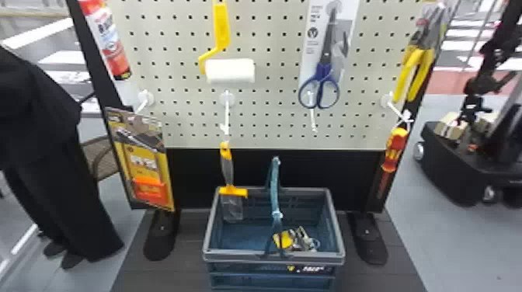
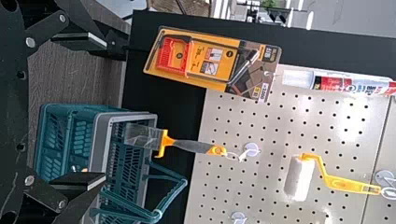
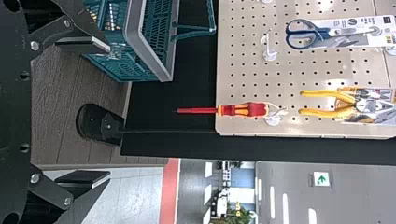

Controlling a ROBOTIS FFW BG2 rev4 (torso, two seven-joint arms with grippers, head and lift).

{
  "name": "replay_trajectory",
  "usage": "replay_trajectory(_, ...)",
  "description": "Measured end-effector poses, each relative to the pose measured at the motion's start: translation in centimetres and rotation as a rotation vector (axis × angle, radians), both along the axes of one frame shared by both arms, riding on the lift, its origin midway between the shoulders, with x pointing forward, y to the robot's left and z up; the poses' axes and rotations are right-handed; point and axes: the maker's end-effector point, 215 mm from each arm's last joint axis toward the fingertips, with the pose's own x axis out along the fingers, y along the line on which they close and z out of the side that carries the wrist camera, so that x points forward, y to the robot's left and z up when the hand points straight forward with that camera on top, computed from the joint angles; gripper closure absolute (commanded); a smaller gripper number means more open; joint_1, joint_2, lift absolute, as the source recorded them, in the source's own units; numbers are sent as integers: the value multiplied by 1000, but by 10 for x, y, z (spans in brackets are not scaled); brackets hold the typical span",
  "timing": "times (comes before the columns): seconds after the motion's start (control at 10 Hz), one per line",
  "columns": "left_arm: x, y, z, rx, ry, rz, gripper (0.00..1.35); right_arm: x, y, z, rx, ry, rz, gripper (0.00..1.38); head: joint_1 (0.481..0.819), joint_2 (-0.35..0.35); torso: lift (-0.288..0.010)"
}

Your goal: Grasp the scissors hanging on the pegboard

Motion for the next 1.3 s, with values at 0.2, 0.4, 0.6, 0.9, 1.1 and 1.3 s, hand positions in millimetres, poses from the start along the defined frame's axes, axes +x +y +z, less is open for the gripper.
replay_trajectory(0.2,0,0,0,1,1,0,292,1,0,0,3,-2,-2,317,549,0,-100)
replay_trajectory(0.4,0,0,0,1,1,0,292,1,-1,1,4,-4,-2,315,549,0,-100)
replay_trajectory(0.6,0,0,0,1,1,0,292,3,0,4,5,-9,-1,314,549,0,-100)
replay_trajectory(0.9,1,0,0,0,0,0,292,21,19,33,29,-53,30,318,549,0,-100)
replay_trajectory(1.1,1,0,0,-1,0,-1,292,39,33,70,20,-99,67,318,549,0,-100)
replay_trajectory(1.3,1,-1,1,-1,-3,-4,292,53,53,117,4,-140,121,318,549,0,-100)
